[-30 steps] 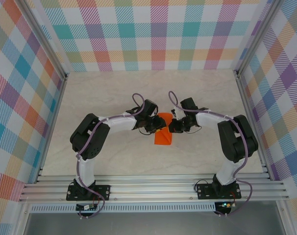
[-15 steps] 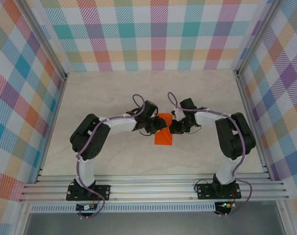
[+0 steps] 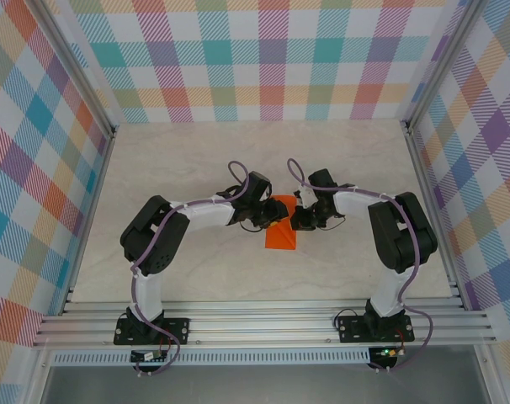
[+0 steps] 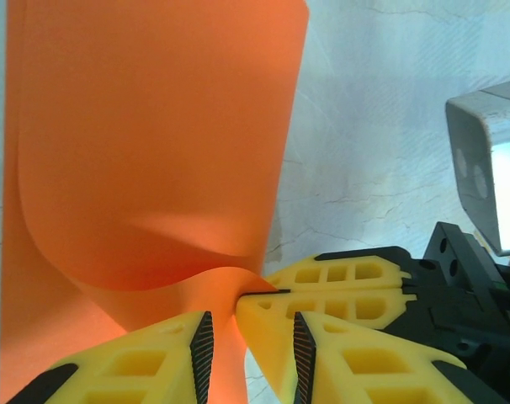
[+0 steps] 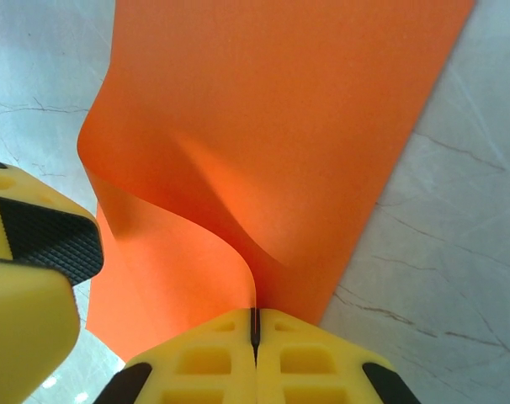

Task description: Fold a paper plane with a square sheet of paper (pick it up from the middle)

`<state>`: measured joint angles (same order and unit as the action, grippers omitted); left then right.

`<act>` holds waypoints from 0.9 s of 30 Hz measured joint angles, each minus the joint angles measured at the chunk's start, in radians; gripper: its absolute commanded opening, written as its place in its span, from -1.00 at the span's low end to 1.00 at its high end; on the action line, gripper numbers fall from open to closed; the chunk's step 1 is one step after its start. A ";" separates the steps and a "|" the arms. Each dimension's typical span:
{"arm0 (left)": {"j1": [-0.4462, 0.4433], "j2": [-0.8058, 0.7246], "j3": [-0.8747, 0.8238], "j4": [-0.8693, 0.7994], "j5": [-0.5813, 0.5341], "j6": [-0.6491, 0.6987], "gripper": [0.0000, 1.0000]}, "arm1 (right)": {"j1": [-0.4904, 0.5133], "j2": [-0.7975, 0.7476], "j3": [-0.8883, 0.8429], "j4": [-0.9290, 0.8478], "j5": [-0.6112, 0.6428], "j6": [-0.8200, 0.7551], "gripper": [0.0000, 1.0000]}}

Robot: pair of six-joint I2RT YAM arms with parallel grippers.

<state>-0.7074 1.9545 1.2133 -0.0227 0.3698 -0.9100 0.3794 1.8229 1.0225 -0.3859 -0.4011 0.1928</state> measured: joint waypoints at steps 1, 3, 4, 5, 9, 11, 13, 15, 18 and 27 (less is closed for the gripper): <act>0.000 0.000 0.000 0.003 0.001 -0.003 -0.33 | 0.000 0.000 0.000 0.000 0.000 0.000 -0.89; 0.000 0.000 0.000 0.005 0.005 -0.011 -0.34 | 0.000 0.000 0.000 0.000 0.000 0.000 -0.89; 0.000 0.000 0.000 0.007 0.007 -0.014 -0.34 | 0.000 0.000 0.000 0.000 0.000 0.000 -0.89; 0.000 0.000 0.000 0.010 0.007 -0.016 -0.34 | 0.000 0.000 0.000 0.000 0.000 0.000 -0.89; 0.000 0.001 0.000 0.023 0.007 -0.018 -0.34 | 0.000 0.001 0.000 0.000 0.000 0.000 -0.89; 0.000 0.002 0.000 0.026 0.007 -0.019 -0.35 | 0.000 0.002 0.000 0.000 0.000 0.000 -0.88; 0.000 0.010 0.000 0.026 0.006 -0.019 -0.36 | -0.001 0.004 0.001 0.000 0.000 0.000 -0.88; 0.000 0.022 0.000 0.026 0.006 -0.022 -0.37 | -0.002 0.007 0.001 0.000 0.000 0.000 -0.88; 0.000 0.040 0.000 0.026 0.003 -0.026 -0.39 | -0.004 0.012 0.001 0.000 0.000 0.000 -0.87; 0.000 0.052 0.000 0.026 -0.005 -0.041 -0.41 | -0.005 0.014 0.002 0.001 -0.003 0.000 -0.85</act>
<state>-0.7074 2.0068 1.2133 0.0032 0.3653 -0.9508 0.3744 1.8374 1.0241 -0.3851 -0.4042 0.1932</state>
